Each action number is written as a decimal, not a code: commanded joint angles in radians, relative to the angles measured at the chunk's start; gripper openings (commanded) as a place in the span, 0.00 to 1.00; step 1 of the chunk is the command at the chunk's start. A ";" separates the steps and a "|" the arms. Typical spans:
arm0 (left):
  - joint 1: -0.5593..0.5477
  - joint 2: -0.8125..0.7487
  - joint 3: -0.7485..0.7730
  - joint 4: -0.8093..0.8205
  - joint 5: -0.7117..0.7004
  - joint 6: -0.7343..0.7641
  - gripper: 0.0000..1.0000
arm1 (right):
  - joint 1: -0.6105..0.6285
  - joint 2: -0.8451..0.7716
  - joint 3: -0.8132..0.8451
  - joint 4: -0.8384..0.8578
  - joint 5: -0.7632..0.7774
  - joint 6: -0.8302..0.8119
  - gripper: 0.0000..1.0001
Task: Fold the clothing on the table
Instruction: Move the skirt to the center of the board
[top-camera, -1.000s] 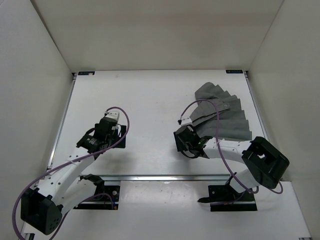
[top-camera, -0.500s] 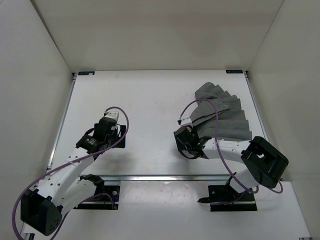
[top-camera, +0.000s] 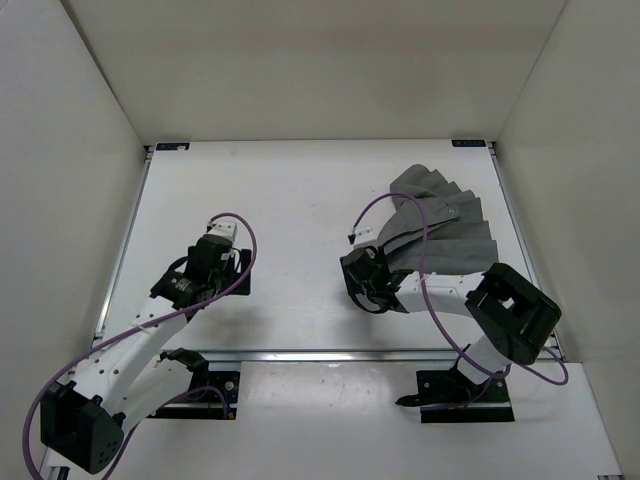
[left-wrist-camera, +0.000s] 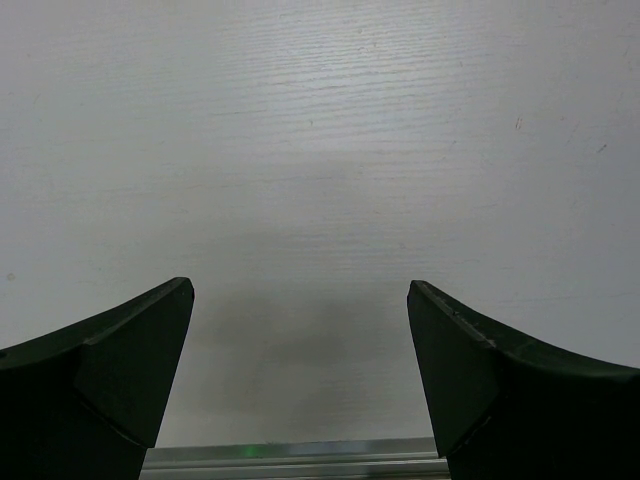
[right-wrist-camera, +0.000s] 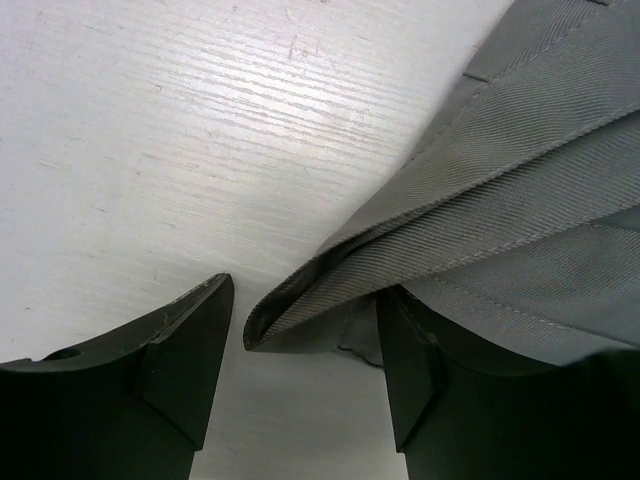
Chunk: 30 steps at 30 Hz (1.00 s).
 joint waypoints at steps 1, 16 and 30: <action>0.003 -0.022 0.008 0.020 0.004 0.003 0.98 | -0.009 0.019 0.011 0.026 0.032 0.011 0.55; 0.023 -0.062 -0.004 0.047 0.062 0.029 0.98 | -0.076 -0.020 0.071 0.061 -0.389 -0.240 0.00; 0.068 -0.043 -0.038 0.176 0.295 0.073 0.64 | -0.226 -0.421 -0.180 -0.270 -0.945 -0.087 0.00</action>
